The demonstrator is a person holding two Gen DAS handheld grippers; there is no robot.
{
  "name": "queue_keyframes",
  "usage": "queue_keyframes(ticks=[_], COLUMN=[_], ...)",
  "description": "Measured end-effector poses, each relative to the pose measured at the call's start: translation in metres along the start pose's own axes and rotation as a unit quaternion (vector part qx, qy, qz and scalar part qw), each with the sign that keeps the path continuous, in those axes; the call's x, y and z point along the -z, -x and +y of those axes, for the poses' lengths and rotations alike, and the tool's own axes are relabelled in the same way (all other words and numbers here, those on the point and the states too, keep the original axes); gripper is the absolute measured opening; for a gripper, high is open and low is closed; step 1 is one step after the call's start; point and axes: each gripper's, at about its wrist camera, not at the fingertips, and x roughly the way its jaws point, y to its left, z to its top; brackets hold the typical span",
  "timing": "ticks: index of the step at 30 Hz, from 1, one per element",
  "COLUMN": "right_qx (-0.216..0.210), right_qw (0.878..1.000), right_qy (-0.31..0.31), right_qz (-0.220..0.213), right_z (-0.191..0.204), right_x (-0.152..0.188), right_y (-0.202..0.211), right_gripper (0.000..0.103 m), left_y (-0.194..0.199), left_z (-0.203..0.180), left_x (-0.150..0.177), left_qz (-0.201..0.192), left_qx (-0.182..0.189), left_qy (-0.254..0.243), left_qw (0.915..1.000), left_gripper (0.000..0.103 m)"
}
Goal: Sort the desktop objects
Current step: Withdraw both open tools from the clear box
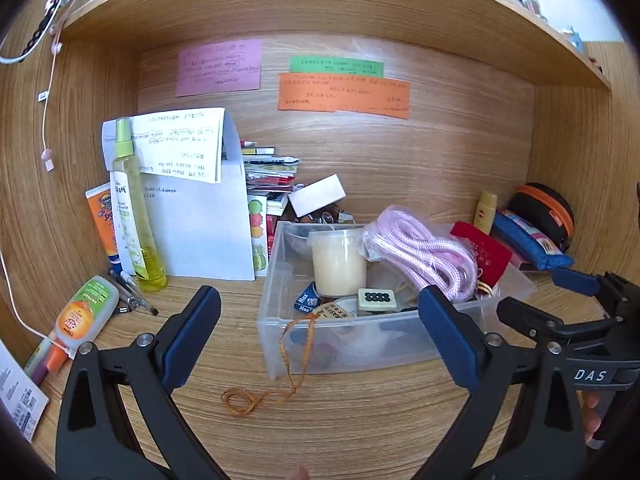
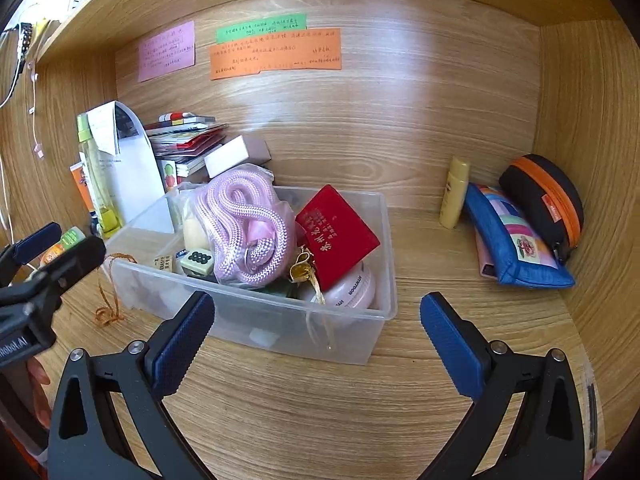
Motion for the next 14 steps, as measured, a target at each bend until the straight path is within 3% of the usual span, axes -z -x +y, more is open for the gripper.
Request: queue_keyframes(ticks=[14], right_qx=[-0.005], right_qw=[0.999], right_qy=[-0.029], right_qz=[0.021], right_z=[-0.011], right_x=[0.003], right_y=[-0.007], right_gripper=[0.103], left_y=[-0.002], left_z=[-0.016], left_x=[0.005], left_qz=[0.003], left_qx=[0.000], left_qy=[-0.042], left_qw=[0.9991], left_gripper=[0.100])
